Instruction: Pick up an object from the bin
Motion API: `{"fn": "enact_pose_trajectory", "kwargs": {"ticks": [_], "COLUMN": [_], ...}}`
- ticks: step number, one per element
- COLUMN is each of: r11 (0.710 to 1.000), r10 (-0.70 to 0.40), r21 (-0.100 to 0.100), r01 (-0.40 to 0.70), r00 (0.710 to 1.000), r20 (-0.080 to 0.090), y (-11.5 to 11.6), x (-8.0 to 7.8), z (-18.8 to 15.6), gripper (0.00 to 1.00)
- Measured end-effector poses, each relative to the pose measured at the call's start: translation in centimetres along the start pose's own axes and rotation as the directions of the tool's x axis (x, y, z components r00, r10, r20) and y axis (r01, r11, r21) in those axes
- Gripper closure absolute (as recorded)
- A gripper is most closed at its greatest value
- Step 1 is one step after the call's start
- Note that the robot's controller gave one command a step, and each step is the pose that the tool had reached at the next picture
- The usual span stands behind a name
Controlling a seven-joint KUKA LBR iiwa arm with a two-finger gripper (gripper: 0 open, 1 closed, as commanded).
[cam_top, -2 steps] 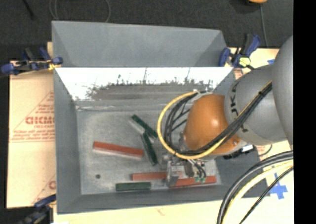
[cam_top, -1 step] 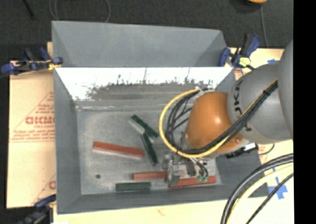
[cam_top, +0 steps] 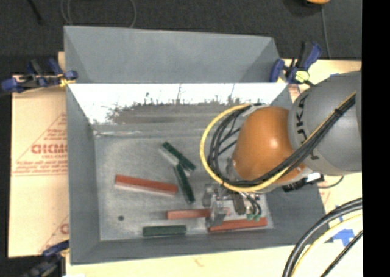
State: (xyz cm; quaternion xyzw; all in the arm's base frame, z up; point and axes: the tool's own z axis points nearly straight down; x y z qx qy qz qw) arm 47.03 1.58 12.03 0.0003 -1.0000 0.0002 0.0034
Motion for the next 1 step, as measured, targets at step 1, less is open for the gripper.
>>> {"fn": "enact_pose_trajectory", "kwargs": {"ticks": [1], "r11": [1.000], "r10": [-0.001], "r21": [0.000], "r01": [0.001], "r00": [1.000], "r20": [0.012], "y": [-0.07], "x": [-0.18], "z": [-6.92], "gripper": [1.00]}}
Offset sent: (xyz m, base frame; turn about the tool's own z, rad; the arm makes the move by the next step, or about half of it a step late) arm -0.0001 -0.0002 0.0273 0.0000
